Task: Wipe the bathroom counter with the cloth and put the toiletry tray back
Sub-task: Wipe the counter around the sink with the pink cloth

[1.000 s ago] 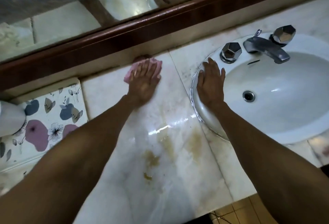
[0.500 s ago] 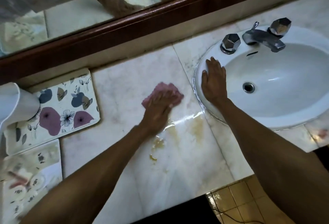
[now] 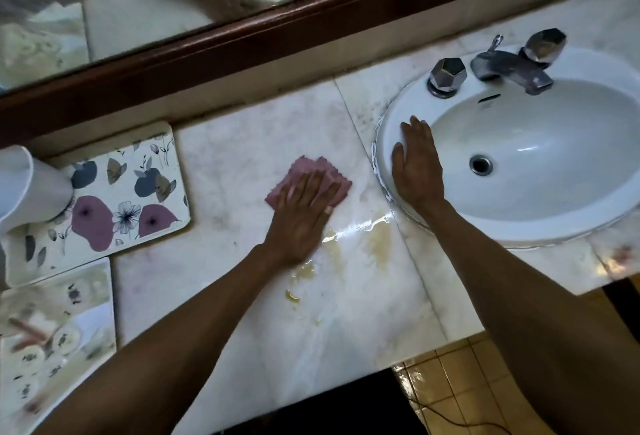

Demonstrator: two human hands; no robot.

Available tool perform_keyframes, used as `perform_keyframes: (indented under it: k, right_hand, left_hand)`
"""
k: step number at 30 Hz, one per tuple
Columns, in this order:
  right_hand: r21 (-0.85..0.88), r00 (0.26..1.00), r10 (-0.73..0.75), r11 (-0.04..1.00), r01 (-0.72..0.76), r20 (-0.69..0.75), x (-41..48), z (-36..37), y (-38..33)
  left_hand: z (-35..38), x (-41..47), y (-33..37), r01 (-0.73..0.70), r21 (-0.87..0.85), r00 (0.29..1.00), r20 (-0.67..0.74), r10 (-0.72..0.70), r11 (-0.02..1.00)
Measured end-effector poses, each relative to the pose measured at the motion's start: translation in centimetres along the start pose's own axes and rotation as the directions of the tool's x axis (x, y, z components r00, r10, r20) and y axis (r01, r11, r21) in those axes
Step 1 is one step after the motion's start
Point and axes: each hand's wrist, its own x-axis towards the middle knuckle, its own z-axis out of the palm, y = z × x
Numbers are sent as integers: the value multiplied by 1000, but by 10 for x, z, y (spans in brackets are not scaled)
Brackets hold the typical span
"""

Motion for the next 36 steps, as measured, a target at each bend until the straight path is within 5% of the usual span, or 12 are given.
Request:
perform_keyframes:
  k: [3, 7, 11, 15, 20, 23, 28, 36]
  right_hand:
    - [-26, 1000, 1, 1000, -1, 5, 0, 1, 0]
    - [-18, 1000, 7, 1000, -7, -14, 0, 3, 0]
    - [-38, 999, 35, 999, -35, -7, 4, 4, -4]
    - [-37, 1000, 19, 999, -19, -11, 3, 1, -6]
    - [-97, 1000, 9, 995, -10, -9, 2, 0, -6]
    - [-99, 1000, -2, 995, 1, -7, 2, 1, -5]
    - [-50, 1000, -15, 999, 16, 10, 4, 6, -4]
    - [-12, 998, -54, 998, 54, 33, 5, 4, -1]
  left_hand:
    - [-13, 2, -29, -118, -19, 988, 95, 119, 993]
    - [-22, 53, -84, 136, 18, 990, 45, -137, 991]
    - [-16, 95, -54, 315, 72, 949, -47, -312, 946]
    - [-4, 87, 16, 102, 9, 995, 9, -102, 995]
    - [-2, 50, -15, -74, 53, 995, 65, 71, 996]
    - [-13, 48, -48, 139, 39, 990, 16, -140, 990]
    - [-10, 85, -31, 503, 2, 862, -81, -501, 864]
    - [12, 70, 41, 180, -78, 983, 1, -181, 980]
